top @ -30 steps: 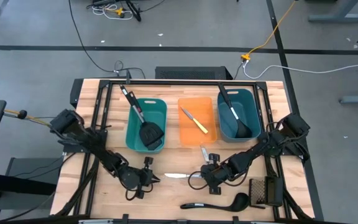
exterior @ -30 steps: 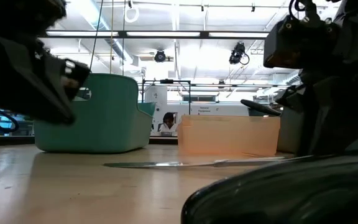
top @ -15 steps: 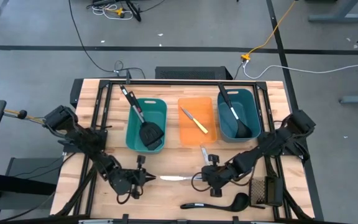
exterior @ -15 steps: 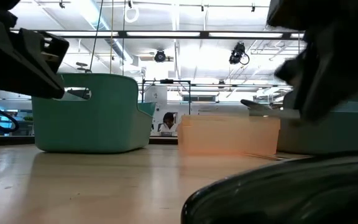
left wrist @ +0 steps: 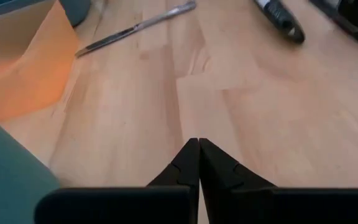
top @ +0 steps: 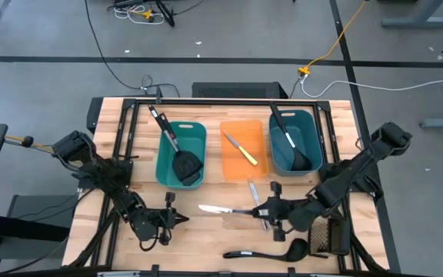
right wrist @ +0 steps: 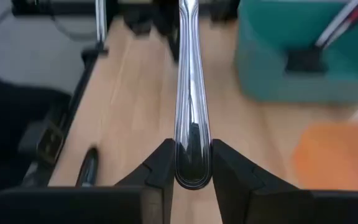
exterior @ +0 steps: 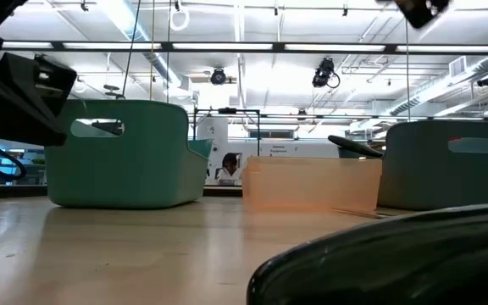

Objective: Pick & Place Kitchen Items
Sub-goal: Put the left silver knife into the orange bin

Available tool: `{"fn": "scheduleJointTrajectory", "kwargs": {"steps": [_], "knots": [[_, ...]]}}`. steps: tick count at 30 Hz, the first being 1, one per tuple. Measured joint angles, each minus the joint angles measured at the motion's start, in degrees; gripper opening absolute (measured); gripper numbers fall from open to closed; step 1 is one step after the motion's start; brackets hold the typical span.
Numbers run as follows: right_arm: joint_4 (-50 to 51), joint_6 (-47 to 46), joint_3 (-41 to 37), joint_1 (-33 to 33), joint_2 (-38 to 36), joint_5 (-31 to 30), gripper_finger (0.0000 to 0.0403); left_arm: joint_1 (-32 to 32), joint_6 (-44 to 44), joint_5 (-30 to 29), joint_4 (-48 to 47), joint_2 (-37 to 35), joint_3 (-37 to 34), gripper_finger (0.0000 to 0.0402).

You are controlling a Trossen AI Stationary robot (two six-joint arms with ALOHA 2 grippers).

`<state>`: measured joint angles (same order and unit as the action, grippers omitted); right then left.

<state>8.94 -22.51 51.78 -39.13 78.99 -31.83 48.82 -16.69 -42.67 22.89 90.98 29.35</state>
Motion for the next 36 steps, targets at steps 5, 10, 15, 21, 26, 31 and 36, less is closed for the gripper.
{"fn": "scheduleJointTrajectory", "kwargs": {"steps": [5, 10, 15, 21, 26, 31, 36], "knots": [[-5.23, 5.44, -1.39, 0.73, -5.85, -9.23, 0.0086, -0.02, 0.83, 0.01, 6.14, 0.00, -3.20, 0.0007], [-3.14, -0.12, -2.60, 6.46, -8.83, -17.08, 0.0086, -0.02, 0.88, 0.14, 7.08, 0.00, -3.73, 0.0006], [0.63, -4.51, -2.61, 16.83, -7.80, -8.25, 0.0086, -0.02, 2.34, 0.19, 8.01, 0.00, -3.71, 0.0015], [14.64, -14.18, -2.63, 26.91, -6.49, 0.96, 0.0086, -0.02, 2.19, 0.26, 7.86, -0.02, -3.71, 0.0007], [16.98, -16.50, -2.60, 33.06, -4.12, 8.85, 0.0086, -0.03, 2.71, 0.26, 7.44, -0.02, -3.73, 0.0007], [17.43, -17.89, -2.59, 36.17, 1.00, 12.67, 0.0086, -0.04, 3.90, 0.27, 7.57, -0.02, -3.75, 0.0018], [17.02, -20.66, -2.59, 38.11, 6.01, 13.58, 0.0086, -0.04, 3.78, 0.28, 7.54, -0.02, -3.75, 0.0013]]}}
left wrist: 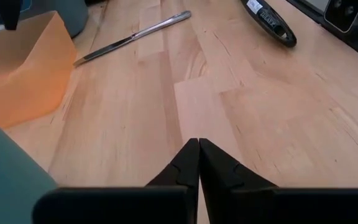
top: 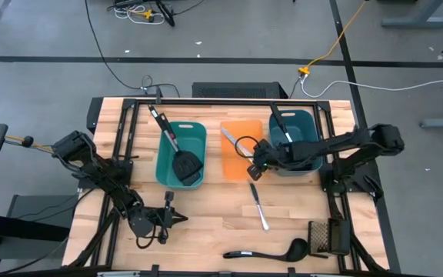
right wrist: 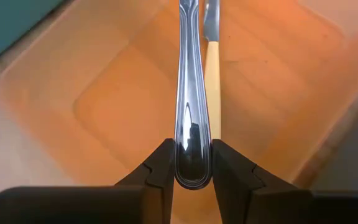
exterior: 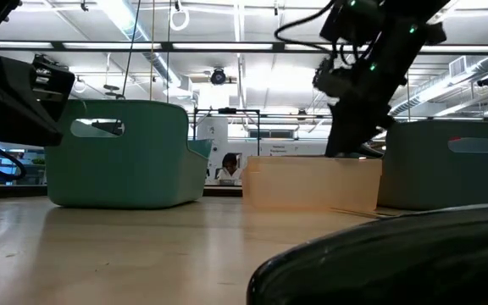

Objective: Pick & Place Kitchen Items
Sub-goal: Put the left silver knife into the orange bin

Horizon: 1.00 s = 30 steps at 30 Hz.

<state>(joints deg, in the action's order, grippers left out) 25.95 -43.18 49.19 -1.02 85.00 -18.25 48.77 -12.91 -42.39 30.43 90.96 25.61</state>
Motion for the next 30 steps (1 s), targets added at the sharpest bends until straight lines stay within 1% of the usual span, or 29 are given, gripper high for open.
{"fn": "scheduleJointTrajectory", "kwargs": {"steps": [5, 13, 18, 23, 27, 28, 30], "knots": [[-1.07, -1.48, 0.00, 1.22, 2.58, 0.22, 0.0086, 0.00, 0.08, 0.54, 0.09, 0.00, 0.00, 0.0005], [-1.89, -2.69, 0.02, 3.60, 6.28, 1.76, 0.0086, 0.00, 0.13, 0.58, 0.29, 0.00, 0.00, 0.0019], [-2.19, -2.58, 0.06, 4.39, 9.45, 3.11, 0.0086, 0.00, 0.18, 0.59, 0.28, 0.00, 0.00, 0.0012], [-2.72, -2.34, 0.26, 4.44, 10.59, 1.21, 0.0086, 0.00, 0.24, 0.61, 0.26, 0.00, 0.00, 0.0007], [-2.92, -2.32, 0.22, 4.48, 10.68, 0.49, 0.0087, 0.00, 0.26, 1.00, 0.21, 0.00, 0.00, 0.0011], [-2.95, -2.30, 0.22, 4.48, 10.68, 0.50, 0.0096, 0.00, 0.22, 1.00, 0.17, 0.00, 0.00, 0.0014], [-3.32, -2.35, 0.20, 4.46, 10.68, 0.54, 0.0134, 0.00, 0.13, 1.05, 0.17, 0.00, 0.00, 0.0017]]}}
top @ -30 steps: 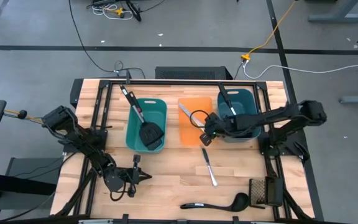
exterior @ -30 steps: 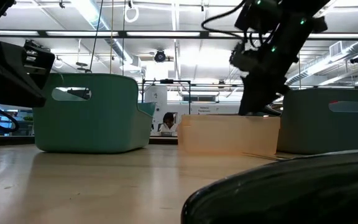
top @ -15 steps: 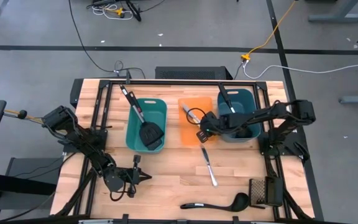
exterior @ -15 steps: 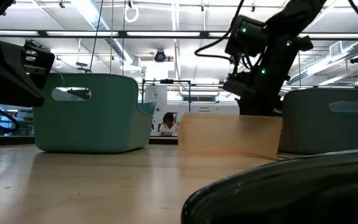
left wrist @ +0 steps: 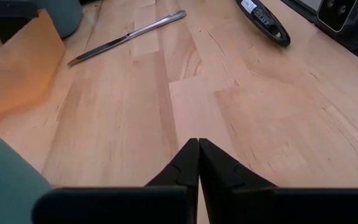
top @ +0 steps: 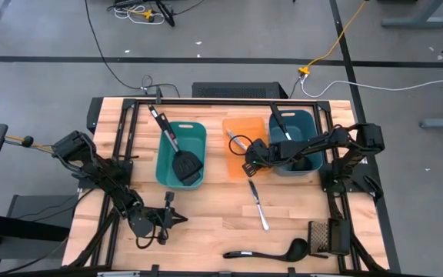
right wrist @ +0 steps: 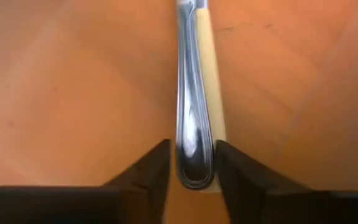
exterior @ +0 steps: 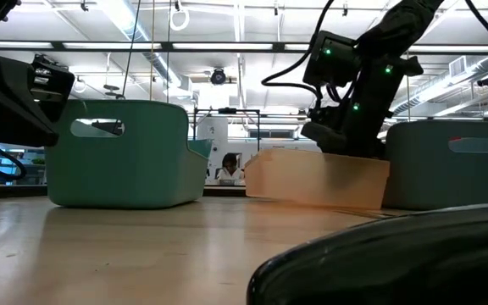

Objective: Pick & Place Kitchen Items
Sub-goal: Put the left silver knife into the orange bin, then adjust the orange bin

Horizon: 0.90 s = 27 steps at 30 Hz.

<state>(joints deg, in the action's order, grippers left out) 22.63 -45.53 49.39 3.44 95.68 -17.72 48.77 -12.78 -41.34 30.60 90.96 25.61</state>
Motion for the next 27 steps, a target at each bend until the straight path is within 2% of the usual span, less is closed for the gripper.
{"fn": "scheduleJointTrajectory", "kwargs": {"steps": [4, 8, 15, 18, 22, 27], "knots": [[0.02, -0.01, 0.60, 0.02, 0.11, 0.04, 0.0215, 0.00, -0.02, 0.09, 0.01, 0.00, 0.00, 0.0019], [0.35, 1.42, 2.52, -0.45, 0.07, -1.79, 0.0246, 0.00, -0.04, 0.14, 0.01, 0.00, 0.00, 0.0013], [0.19, 9.85, 9.37, -2.14, -0.04, -3.29, 0.0231, 0.00, -0.25, 0.22, 0.07, 0.00, 0.00, 0.0009], [1.38, 19.03, 13.04, -3.73, -0.06, -3.70, 0.0216, 0.00, -0.27, 0.22, 0.10, 0.00, 0.00, 0.0014], [7.53, 32.74, 18.92, -6.61, -0.11, 2.05, 0.0197, 0.00, -0.36, 0.24, 0.10, 0.00, 0.00, 0.0017], [19.82, 42.40, 24.77, -9.42, -0.28, 12.03, 0.0190, 0.00, -0.31, 0.56, 0.10, 0.00, 0.00, 0.0014]]}}
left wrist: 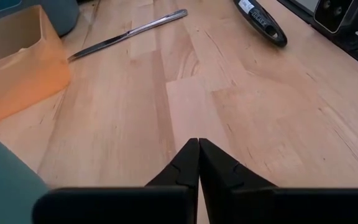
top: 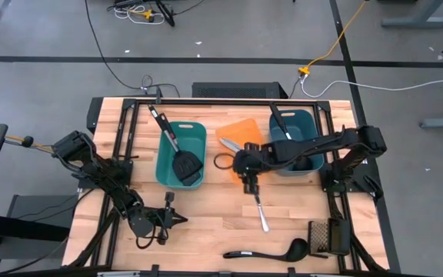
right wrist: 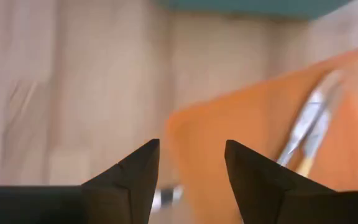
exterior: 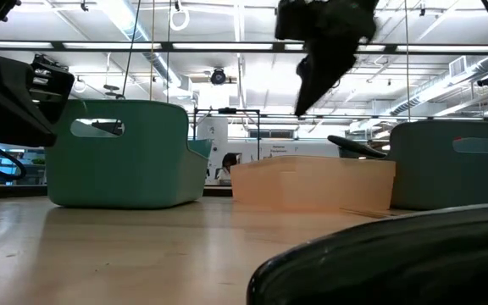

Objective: Pick & Place Kitchen Items
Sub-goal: Adjust the orange bin

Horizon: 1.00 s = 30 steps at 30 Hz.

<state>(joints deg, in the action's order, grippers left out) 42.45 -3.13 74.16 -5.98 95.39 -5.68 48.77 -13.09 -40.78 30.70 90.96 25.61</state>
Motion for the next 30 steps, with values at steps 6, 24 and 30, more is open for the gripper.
{"fn": "scheduleJointTrajectory", "kwargs": {"steps": [6, 24, 30], "knots": [[7.30, 5.18, 0.10, -1.59, 0.04, -0.04, 0.0205, 0.00, 0.10, 1.41, -0.09, 0.00, 0.00, 0.0008], [9.95, 10.47, -0.03, -0.83, 7.03, -2.85, 0.0195, 0.02, 0.01, 1.62, -0.04, 0.00, 0.00, 0.0009], [9.61, 8.93, -0.08, 0.68, 9.37, -3.35, 0.0186, 0.02, 0.01, 1.62, -0.03, 0.00, 0.00, 0.0010]]}}
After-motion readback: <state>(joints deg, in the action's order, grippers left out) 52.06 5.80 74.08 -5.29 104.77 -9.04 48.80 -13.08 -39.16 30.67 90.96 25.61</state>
